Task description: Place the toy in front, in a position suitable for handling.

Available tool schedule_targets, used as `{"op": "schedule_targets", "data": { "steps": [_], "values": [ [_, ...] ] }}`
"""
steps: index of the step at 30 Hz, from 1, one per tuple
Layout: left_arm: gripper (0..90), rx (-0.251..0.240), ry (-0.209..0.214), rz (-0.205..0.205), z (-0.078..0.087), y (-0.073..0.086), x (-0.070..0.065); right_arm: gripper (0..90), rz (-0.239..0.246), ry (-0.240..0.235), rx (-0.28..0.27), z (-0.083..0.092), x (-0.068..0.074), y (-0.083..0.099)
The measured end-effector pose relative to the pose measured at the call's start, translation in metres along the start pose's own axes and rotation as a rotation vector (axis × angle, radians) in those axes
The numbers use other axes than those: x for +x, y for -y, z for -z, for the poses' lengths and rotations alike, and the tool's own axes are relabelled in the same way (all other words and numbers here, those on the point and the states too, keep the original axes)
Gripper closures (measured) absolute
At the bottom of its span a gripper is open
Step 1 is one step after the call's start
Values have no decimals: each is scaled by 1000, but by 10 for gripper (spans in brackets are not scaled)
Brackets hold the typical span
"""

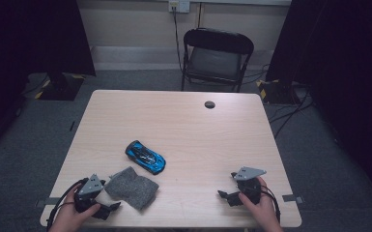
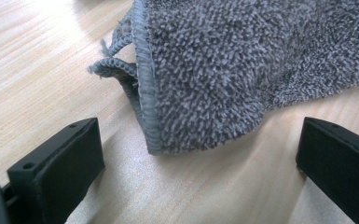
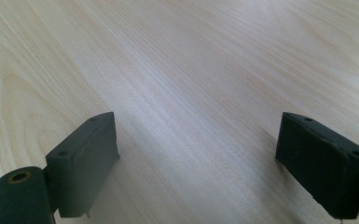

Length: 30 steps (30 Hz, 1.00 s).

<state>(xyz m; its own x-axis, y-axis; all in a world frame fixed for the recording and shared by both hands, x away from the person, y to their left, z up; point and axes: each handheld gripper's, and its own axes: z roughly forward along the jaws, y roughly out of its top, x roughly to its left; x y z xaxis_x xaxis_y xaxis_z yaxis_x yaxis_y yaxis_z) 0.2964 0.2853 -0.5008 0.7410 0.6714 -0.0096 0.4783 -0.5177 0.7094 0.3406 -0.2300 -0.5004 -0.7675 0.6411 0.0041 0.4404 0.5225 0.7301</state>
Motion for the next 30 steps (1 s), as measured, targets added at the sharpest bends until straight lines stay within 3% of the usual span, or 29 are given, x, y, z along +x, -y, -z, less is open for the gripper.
{"op": "schedule_targets", "data": {
  "steps": [21, 30],
  "values": [
    [0, 0, -1, 0, 0, 0, 0, 127, -12, 4, 5, 2, 1, 0],
    [0, 0, -2, 1, 0, 0, 0, 180, -3, -5, 7, 7, 5, -18]
  ]
}}
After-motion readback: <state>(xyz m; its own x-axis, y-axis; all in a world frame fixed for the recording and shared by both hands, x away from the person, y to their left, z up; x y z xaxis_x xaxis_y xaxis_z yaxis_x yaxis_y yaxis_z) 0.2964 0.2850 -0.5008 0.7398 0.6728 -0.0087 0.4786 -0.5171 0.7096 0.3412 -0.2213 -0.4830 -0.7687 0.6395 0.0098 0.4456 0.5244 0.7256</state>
